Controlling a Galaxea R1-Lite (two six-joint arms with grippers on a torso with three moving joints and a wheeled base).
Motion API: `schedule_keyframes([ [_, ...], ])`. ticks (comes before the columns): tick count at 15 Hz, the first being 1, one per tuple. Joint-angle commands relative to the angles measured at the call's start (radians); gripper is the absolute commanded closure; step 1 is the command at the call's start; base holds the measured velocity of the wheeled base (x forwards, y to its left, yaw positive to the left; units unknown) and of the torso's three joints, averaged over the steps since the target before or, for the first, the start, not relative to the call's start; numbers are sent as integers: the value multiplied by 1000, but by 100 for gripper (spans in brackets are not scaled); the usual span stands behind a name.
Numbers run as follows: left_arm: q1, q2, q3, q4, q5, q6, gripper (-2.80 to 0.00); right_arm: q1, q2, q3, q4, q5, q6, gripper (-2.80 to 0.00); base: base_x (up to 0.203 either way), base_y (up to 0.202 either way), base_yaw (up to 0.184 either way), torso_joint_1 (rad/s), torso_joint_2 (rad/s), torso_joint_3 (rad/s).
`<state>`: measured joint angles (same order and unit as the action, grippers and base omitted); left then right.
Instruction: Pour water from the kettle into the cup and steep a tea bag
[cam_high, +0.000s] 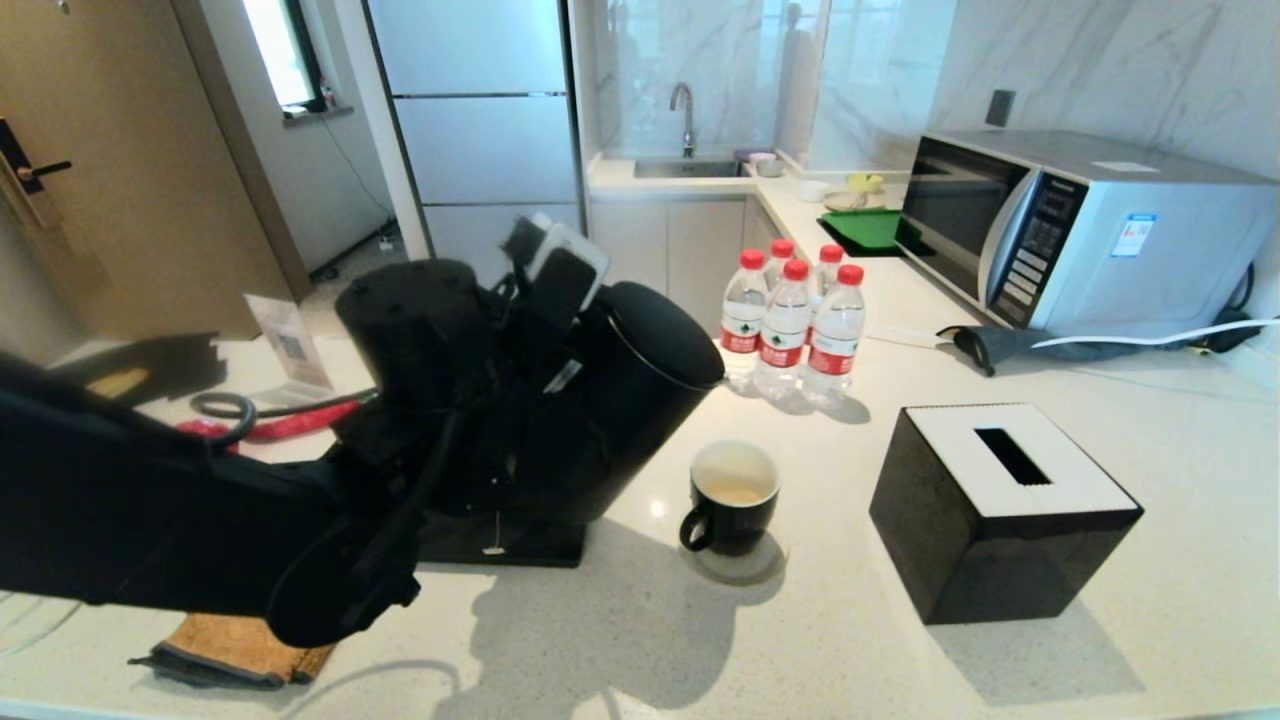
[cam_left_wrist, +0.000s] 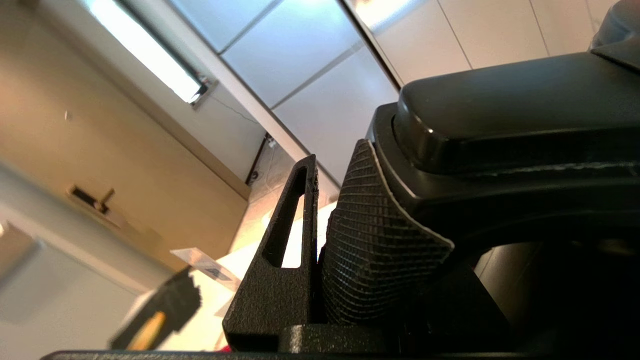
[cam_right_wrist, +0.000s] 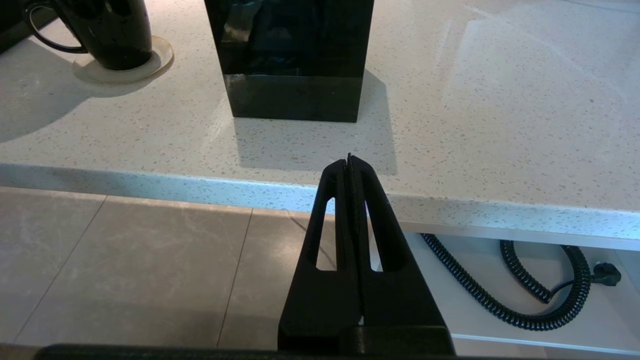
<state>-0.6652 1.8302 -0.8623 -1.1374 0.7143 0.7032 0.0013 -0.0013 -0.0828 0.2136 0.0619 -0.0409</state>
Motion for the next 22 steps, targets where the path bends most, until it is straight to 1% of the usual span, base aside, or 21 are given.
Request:
schedule_keyframes([
  [1, 26, -23, 9, -24, 4, -21, 0, 0, 1, 0, 1, 1, -1, 0, 0, 0, 0, 0, 0, 0],
  [4, 96, -94, 41, -25, 4, -92, 0, 0, 1, 0, 1, 1, -1, 0, 0, 0, 0, 0, 0, 0],
  [7, 210, -187, 95, -25, 1, -154, 0, 0, 1, 0, 1, 1, -1, 0, 0, 0, 0, 0, 0, 0],
  [9, 299, -248, 150, -25, -1, -214, 0, 0, 1, 0, 1, 1, -1, 0, 0, 0, 0, 0, 0, 0],
  [10, 348, -274, 176, -25, -4, -259, 0, 0, 1, 0, 1, 1, -1, 0, 0, 0, 0, 0, 0, 0],
  [13, 505, -319, 237, -24, -14, -369, 0, 0, 1, 0, 1, 1, -1, 0, 0, 0, 0, 0, 0, 0],
  [15, 601, -330, 282, -24, -41, -453, 0, 0, 1, 0, 1, 1, -1, 0, 0, 0, 0, 0, 0, 0],
  [17, 678, -326, 313, -24, -70, -537, 0, 0, 1, 0, 1, 1, -1, 0, 0, 0, 0, 0, 0, 0],
  [19, 750, -307, 333, -25, -116, -588, 0, 0, 1, 0, 1, 1, -1, 0, 0, 0, 0, 0, 0, 0],
  [21, 799, -276, 364, -25, -179, -652, 0, 0, 1, 0, 1, 1, -1, 0, 0, 0, 0, 0, 0, 0],
  [22, 807, -262, 383, -26, -192, -676, 0, 0, 1, 0, 1, 1, -1, 0, 0, 0, 0, 0, 0, 0],
])
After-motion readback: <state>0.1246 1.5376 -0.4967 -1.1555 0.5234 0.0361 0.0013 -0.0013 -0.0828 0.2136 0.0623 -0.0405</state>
